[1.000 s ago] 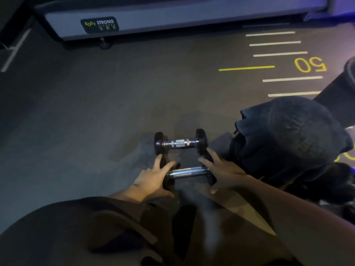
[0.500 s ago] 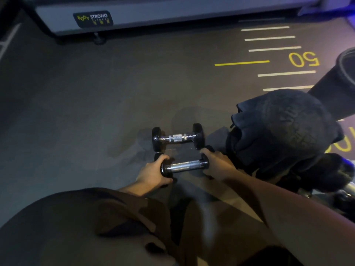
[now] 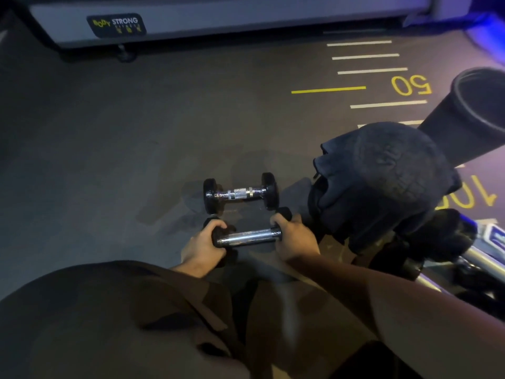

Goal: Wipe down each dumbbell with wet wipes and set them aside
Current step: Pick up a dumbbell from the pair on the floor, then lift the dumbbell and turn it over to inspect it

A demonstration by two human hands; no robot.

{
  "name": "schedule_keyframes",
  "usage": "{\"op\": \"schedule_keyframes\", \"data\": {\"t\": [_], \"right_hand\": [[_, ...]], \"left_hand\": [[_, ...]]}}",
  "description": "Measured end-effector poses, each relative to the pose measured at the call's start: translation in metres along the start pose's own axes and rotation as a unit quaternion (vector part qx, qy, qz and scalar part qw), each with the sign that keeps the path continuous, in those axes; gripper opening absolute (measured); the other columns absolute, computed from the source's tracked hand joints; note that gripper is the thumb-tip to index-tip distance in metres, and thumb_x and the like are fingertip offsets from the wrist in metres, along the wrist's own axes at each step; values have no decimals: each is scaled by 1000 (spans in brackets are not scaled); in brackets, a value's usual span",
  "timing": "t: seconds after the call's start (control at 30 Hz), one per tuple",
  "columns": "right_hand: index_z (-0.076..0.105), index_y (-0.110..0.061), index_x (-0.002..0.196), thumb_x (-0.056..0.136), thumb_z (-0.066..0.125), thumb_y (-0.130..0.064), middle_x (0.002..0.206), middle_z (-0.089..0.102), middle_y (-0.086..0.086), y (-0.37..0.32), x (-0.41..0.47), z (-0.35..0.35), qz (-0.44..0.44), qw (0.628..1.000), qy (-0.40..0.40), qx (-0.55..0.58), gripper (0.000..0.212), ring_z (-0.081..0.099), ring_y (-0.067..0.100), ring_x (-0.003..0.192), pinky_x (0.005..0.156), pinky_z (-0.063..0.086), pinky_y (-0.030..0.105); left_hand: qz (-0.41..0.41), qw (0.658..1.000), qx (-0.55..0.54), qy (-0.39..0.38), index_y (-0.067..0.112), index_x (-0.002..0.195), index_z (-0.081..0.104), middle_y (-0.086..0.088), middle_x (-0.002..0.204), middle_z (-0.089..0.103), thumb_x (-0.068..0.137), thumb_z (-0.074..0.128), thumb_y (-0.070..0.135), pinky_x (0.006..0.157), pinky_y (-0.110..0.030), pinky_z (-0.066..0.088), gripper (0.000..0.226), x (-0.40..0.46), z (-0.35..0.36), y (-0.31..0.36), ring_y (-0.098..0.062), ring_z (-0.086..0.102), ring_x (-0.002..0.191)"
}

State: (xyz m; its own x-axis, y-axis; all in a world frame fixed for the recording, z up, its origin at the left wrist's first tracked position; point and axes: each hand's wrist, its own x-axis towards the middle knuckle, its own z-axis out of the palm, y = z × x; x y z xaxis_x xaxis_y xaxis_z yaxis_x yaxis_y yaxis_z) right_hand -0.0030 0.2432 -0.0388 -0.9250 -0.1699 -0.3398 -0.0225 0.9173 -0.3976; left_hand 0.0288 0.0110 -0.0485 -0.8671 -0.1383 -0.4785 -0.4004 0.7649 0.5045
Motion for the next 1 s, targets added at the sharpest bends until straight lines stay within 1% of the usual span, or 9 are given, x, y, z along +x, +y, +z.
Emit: {"op": "schedule_keyframes", "data": {"t": [0.1, 0.17, 0.23, 0.4, 0.53, 0.6, 0.7, 0.87, 1.0], "right_hand": [[47, -34, 106, 88, 54, -15, 99, 43, 6, -10, -6, -19, -19, 1000, 18, -2, 27, 54, 28, 67, 67, 47, 35], [47, -33, 104, 87, 55, -16, 97, 43, 5, -19, -12, -39, -31, 999, 27, 10, 26, 55, 28, 71, 72, 51, 38], [46, -31, 101, 85, 56, -15, 94, 42, 4, -29, -19, -63, -48, 998, 42, 17, 24, 55, 29, 70, 71, 50, 38], [45, -30, 94, 82, 57, -16, 88, 41, 1, -55, -35, -139, -64, 990, 120, 45, 22, 49, 28, 67, 64, 41, 35], [47, -28, 95, 82, 60, -22, 87, 44, 2, -63, -51, -210, -81, 978, 184, 50, 20, 54, 33, 72, 69, 48, 37], [48, -28, 95, 81, 62, -24, 87, 46, 3, -59, -61, -244, -84, 970, 221, 48, 20, 55, 35, 75, 70, 47, 36], [51, -29, 98, 80, 64, -24, 88, 47, 3, -43, -76, -287, -73, 961, 264, 35, 22, 50, 34, 77, 68, 37, 32], [49, -35, 99, 78, 66, -29, 94, 51, 4, 6, -102, -322, -61, 950, 305, 13, 28, 57, 36, 88, 68, 37, 33], [52, -26, 99, 83, 65, -27, 93, 53, 9, 40, -111, -329, -44, 945, 324, -8, 21, 56, 38, 89, 67, 33, 34]], "left_hand": [[5, 1000, -8, 0, 52, 105, 49, 12, 95, 64, 72, 72, 12, 76, -33, 50, 57, -7, -19, 5, -22, 65, 90], [16, 1000, 1, 3, 53, 106, 51, 14, 91, 64, 70, 75, 14, 74, -32, 51, 58, -13, -43, 16, -19, 65, 85], [37, 999, 19, 16, 51, 110, 52, 15, 90, 64, 70, 76, 18, 72, -30, 51, 58, -20, -73, 34, -19, 65, 84], [109, 991, 51, 66, 52, 104, 52, 12, 97, 68, 70, 78, 22, 76, -32, 54, 53, -44, -151, 96, -20, 66, 89], [164, 978, 61, 114, 47, 112, 57, 10, 103, 68, 72, 78, 20, 82, -34, 54, 53, -67, -199, 157, -22, 65, 96], [192, 970, 63, 133, 47, 115, 58, 12, 106, 66, 74, 77, 21, 83, -34, 54, 53, -78, -215, 189, -21, 63, 97], [235, 959, 54, 149, 46, 117, 59, 11, 108, 67, 75, 76, 21, 84, -35, 55, 52, -89, -222, 234, -21, 63, 98], [281, 949, 33, 141, 49, 115, 59, 11, 109, 68, 73, 75, 21, 87, -39, 56, 52, -94, -200, 297, -21, 64, 102], [290, 948, 31, 130, 54, 107, 61, 11, 106, 68, 71, 75, 22, 87, -38, 56, 50, -86, -169, 327, -21, 64, 101]]}}
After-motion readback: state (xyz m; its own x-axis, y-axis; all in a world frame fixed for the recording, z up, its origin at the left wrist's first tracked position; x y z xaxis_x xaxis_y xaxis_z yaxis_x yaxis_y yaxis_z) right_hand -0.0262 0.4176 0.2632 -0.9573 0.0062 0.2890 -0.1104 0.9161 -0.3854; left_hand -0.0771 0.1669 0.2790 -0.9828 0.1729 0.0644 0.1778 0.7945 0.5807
